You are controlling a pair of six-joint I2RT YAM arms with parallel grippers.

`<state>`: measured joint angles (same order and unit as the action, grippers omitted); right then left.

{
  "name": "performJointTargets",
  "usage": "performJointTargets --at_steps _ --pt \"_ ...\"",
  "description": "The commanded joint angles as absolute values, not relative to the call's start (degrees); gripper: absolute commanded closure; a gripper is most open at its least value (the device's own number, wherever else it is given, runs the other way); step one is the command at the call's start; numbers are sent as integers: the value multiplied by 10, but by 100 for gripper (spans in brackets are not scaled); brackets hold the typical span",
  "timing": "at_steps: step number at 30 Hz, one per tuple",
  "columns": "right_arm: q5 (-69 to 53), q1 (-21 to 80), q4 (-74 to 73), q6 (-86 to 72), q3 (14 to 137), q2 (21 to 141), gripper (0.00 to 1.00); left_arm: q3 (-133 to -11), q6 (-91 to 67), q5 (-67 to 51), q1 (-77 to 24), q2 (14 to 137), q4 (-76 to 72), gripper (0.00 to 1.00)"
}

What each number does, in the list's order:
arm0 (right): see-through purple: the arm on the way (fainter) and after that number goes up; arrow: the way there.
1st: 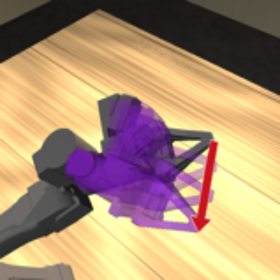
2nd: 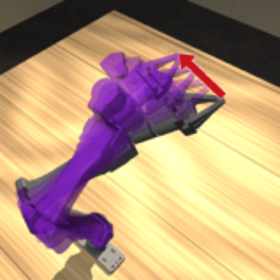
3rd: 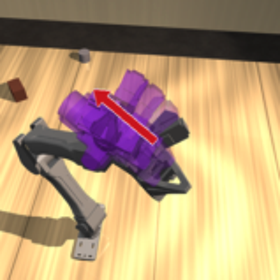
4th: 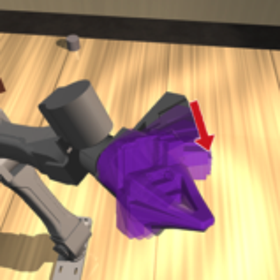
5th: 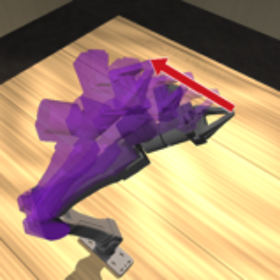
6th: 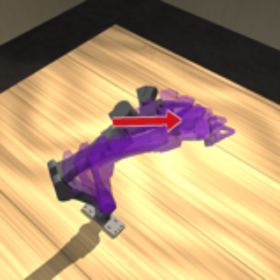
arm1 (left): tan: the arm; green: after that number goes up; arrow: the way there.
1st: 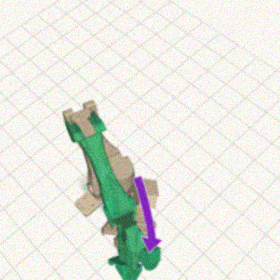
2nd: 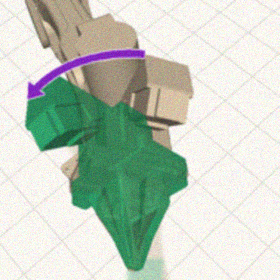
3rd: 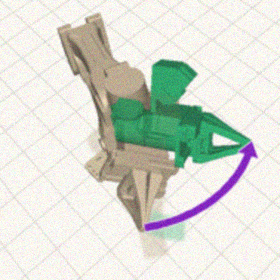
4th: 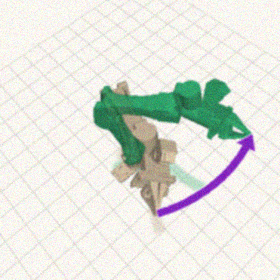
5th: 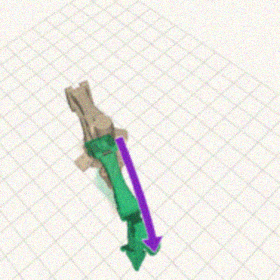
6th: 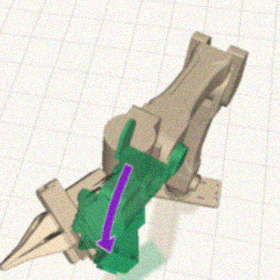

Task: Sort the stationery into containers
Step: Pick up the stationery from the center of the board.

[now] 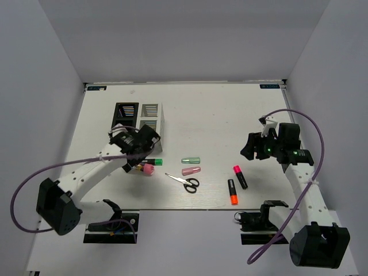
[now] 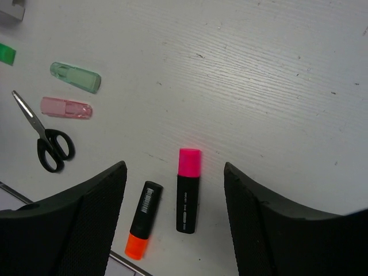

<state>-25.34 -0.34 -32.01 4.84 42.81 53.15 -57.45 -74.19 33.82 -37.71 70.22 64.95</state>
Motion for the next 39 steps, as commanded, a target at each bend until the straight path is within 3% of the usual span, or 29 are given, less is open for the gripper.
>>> performJointTargets --at_steps 1,4,8,20,31,39 --pt "-245 -2 -324 43 451 514 27 -625 -1045 446 -385 757 858 16" --pt "-244 -3 -324 43 453 507 26 -578 -1099 452 -388 777 839 26" --pt "-244 -4 -329 45 455 502 26 -479 -1090 464 -386 736 694 26" --pt "-251 -3 -331 47 455 504 26 -379 -1035 477 -366 700 582 24" --pt "-254 -2 -330 49 454 512 25 -394 -991 452 -388 615 548 27" --pt "-251 -3 -332 47 455 514 25 -405 -957 454 -350 685 507 22"
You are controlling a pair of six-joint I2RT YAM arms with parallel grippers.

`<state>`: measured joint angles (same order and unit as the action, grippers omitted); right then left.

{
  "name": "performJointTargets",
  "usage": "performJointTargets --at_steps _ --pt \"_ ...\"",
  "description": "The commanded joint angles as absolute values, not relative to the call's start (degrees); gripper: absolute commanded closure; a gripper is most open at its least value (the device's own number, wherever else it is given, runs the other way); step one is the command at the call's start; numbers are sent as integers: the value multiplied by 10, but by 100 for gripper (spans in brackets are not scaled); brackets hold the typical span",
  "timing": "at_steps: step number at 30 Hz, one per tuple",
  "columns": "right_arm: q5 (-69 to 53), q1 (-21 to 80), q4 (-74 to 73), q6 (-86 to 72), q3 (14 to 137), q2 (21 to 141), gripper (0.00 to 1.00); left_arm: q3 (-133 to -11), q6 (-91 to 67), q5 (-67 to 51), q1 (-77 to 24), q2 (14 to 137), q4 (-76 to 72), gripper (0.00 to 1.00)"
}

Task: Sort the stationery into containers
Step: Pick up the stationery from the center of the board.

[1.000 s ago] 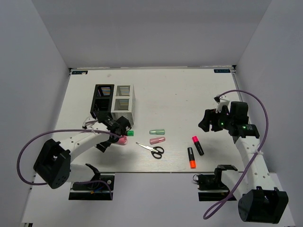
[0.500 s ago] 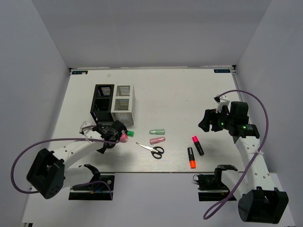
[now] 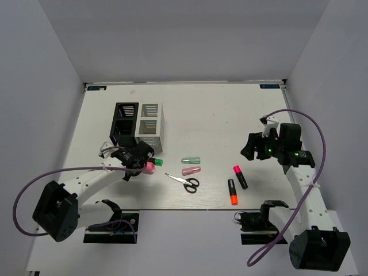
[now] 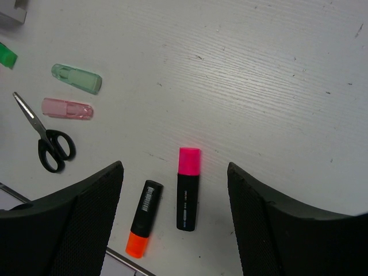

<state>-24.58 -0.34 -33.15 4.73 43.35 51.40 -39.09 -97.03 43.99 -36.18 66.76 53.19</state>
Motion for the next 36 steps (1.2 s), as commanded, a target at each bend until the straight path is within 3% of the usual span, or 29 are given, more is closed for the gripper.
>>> performJointTargets --at_steps 1,19,23,26,27,30,31,32,36 --pt "-252 -3 -333 47 455 514 25 -404 -957 454 -348 689 503 22" --pt "-249 -4 -335 48 457 511 25 -334 -994 435 -315 761 435 22" --pt "-244 -4 -335 47 458 511 25 -309 -998 406 -302 756 412 34" --pt "-243 -4 -334 47 458 508 23 -316 -990 394 -303 759 426 49" --pt "-243 -4 -334 47 458 506 23 -323 -989 389 -302 761 441 61" --pt "-243 -4 -333 47 458 506 23 -331 -987 365 -296 758 455 79" --pt "-241 -4 -333 47 458 508 23 -329 -987 360 -296 754 456 92" --pt "-242 -4 -333 47 458 505 23 -327 -982 350 -295 742 455 98" --pt "-243 -4 -335 47 457 503 23 -350 -909 339 -295 685 466 100"
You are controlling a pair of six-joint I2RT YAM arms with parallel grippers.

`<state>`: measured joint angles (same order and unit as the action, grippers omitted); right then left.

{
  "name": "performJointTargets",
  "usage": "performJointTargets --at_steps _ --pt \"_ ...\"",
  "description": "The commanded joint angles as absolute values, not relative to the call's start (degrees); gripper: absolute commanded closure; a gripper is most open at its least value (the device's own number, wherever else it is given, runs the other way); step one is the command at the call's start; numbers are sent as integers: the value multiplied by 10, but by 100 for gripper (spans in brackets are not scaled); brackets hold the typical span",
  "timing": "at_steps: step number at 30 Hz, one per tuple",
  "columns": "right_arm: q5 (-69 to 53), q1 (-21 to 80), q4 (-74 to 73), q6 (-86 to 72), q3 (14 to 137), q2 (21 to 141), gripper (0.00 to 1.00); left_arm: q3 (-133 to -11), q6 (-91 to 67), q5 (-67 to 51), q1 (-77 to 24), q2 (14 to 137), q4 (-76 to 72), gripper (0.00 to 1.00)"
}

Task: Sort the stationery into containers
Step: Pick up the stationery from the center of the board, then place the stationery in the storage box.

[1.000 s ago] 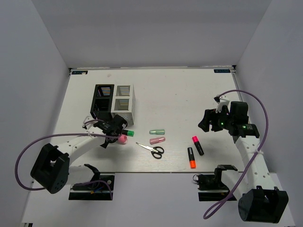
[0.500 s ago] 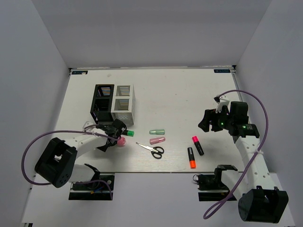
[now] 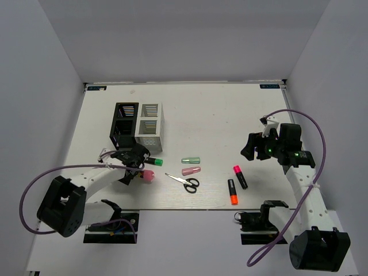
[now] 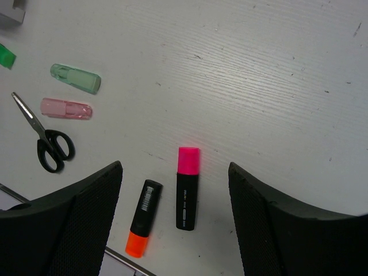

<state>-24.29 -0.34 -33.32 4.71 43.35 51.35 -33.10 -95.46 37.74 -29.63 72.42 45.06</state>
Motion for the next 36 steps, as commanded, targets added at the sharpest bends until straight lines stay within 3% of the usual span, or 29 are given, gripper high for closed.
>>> performJointTargets --at_steps 1,9,17,22,27,31,36 --pt "-243 -4 -334 46 457 502 23 -359 -891 339 -296 676 479 100" --pt "-249 -4 -334 44 458 500 23 -495 -660 362 -297 602 530 100" --pt "-252 -3 -333 43 456 501 23 -616 -341 354 -293 602 389 100" --pt "-258 -4 -333 44 454 502 23 -702 -151 342 -272 668 228 100" --pt "-262 -3 -332 46 453 510 23 -724 42 412 -270 726 10 100" --pt "-266 -3 -333 45 454 519 23 -741 220 513 -264 822 -172 100" --pt "-264 -3 -332 46 455 528 23 -793 462 558 -263 962 -401 100"
